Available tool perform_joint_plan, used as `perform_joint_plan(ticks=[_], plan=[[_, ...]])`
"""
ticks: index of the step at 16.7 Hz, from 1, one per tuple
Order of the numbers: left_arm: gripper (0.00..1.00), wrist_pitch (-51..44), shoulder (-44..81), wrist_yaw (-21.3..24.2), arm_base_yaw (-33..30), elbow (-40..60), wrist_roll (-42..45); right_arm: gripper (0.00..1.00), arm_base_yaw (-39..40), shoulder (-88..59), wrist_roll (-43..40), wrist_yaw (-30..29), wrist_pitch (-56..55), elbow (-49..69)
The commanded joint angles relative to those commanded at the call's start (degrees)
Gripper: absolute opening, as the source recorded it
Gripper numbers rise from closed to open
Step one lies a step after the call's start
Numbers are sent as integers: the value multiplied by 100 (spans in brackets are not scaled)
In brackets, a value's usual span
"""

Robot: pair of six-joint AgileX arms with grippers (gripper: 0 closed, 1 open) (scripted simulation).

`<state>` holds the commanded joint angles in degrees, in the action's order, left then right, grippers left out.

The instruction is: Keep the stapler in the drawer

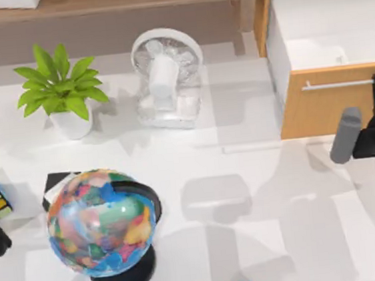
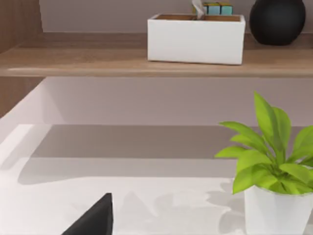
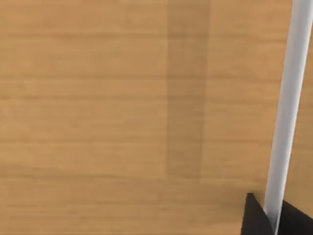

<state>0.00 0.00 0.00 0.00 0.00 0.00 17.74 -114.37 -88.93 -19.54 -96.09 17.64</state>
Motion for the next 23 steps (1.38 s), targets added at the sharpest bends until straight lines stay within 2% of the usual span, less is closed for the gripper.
perform_joint_plan(ticks=[10,17,23], plan=[[100,0,0,0,0,0,0,0,-376,-409,-8,367,909,1327],[100,0,0,0,0,0,0,0,-411,-455,4,388,1020,1485],[100,0,0,0,0,0,0,0,-585,-867,-8,564,1622,2490]])
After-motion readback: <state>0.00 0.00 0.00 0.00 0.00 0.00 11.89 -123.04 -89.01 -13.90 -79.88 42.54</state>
